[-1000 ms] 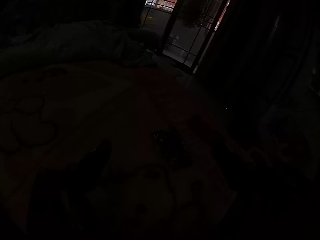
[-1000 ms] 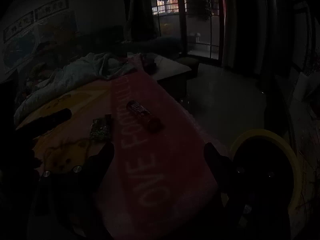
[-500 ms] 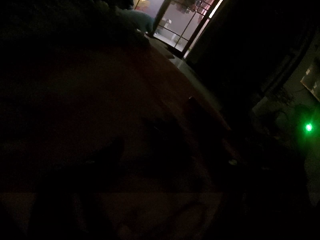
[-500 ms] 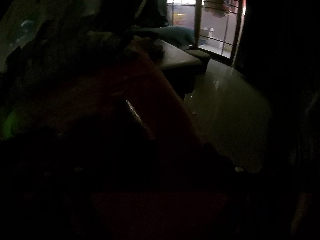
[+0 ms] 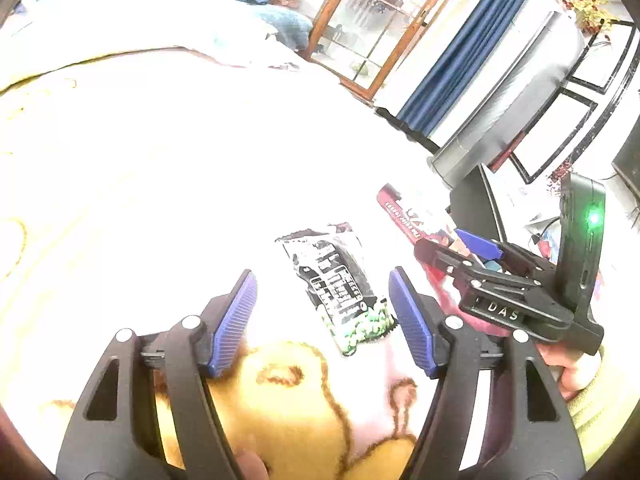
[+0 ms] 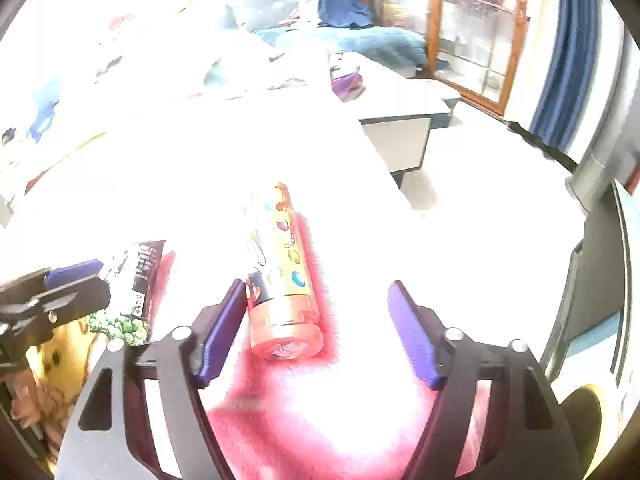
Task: Collect trash
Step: 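Close the left gripper on the green-pea snack packet while the right gripper grasps the candy tube, then carry the snack packet in the left gripper while the right gripper carries the candy tube to the bin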
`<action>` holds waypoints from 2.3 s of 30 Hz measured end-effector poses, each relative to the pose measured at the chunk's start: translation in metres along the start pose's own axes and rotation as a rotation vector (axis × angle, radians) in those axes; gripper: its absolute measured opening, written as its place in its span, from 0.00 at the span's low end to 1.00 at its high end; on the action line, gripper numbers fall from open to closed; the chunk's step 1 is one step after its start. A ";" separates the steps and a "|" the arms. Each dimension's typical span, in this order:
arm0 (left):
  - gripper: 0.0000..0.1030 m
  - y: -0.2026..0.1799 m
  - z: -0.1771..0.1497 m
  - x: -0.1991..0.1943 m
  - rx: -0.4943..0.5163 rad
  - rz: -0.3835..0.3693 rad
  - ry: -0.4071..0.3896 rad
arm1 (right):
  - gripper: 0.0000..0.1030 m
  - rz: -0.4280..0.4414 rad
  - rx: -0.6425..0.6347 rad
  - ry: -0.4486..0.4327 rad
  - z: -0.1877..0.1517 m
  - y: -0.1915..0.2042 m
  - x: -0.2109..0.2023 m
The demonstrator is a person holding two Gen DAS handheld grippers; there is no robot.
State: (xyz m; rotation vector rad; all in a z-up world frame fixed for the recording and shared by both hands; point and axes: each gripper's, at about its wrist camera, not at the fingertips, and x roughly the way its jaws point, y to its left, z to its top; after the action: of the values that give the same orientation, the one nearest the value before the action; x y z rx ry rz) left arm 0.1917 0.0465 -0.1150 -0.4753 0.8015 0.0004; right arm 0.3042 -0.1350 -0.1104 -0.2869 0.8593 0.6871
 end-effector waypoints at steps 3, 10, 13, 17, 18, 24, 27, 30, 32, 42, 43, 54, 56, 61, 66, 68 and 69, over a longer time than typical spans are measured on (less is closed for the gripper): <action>0.55 0.003 -0.001 0.000 0.009 0.011 0.010 | 0.54 0.004 -0.021 0.000 0.002 0.001 0.003; 0.47 -0.006 0.003 0.010 0.021 0.039 0.015 | 0.29 0.030 0.011 -0.021 0.002 0.003 0.003; 0.39 -0.006 0.004 0.010 0.021 0.047 0.015 | 0.28 0.024 0.014 -0.029 0.002 0.006 0.004; 0.30 -0.004 0.000 0.009 0.025 0.047 0.017 | 0.28 0.034 0.046 -0.038 -0.005 0.008 0.000; 0.28 -0.003 -0.001 0.008 0.025 0.043 0.018 | 0.28 0.033 0.053 -0.041 -0.006 0.009 -0.001; 0.19 0.000 -0.003 0.005 0.027 0.030 0.026 | 0.28 0.043 0.115 -0.044 -0.017 0.014 -0.010; 0.16 0.003 -0.006 0.002 0.012 0.017 0.029 | 0.28 0.041 0.124 -0.044 -0.025 0.020 -0.016; 0.15 0.003 -0.008 -0.001 0.015 0.014 0.032 | 0.28 0.036 0.119 -0.042 -0.032 0.026 -0.021; 0.15 0.002 -0.009 -0.002 0.022 0.015 0.034 | 0.28 0.030 0.113 -0.043 -0.037 0.030 -0.026; 0.01 -0.003 -0.016 -0.008 0.051 0.019 0.041 | 0.28 0.032 0.132 -0.035 -0.058 0.034 -0.043; 0.00 -0.005 -0.017 -0.009 0.058 0.020 0.040 | 0.28 0.032 0.135 -0.035 -0.059 0.034 -0.045; 0.00 -0.024 -0.023 -0.023 0.114 0.001 0.014 | 0.28 0.030 0.207 -0.040 -0.077 0.018 -0.070; 0.00 -0.028 -0.023 -0.025 0.121 -0.007 0.012 | 0.28 0.027 0.218 -0.046 -0.080 0.014 -0.076; 0.00 -0.044 -0.026 -0.028 0.147 -0.039 0.015 | 0.28 0.021 0.242 -0.071 -0.085 0.005 -0.091; 0.00 -0.064 -0.030 -0.031 0.189 -0.069 0.010 | 0.28 0.015 0.269 -0.094 -0.086 -0.003 -0.105; 0.00 -0.072 -0.031 -0.034 0.206 -0.083 0.005 | 0.28 0.014 0.281 -0.106 -0.086 -0.007 -0.110; 0.00 -0.076 -0.031 -0.035 0.216 -0.091 0.002 | 0.28 0.013 0.288 -0.112 -0.087 -0.010 -0.113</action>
State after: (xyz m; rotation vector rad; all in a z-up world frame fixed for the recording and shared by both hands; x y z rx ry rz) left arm 0.1590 -0.0277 -0.0782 -0.3068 0.7715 -0.1694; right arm 0.2071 -0.2346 -0.0783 0.0155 0.8413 0.5768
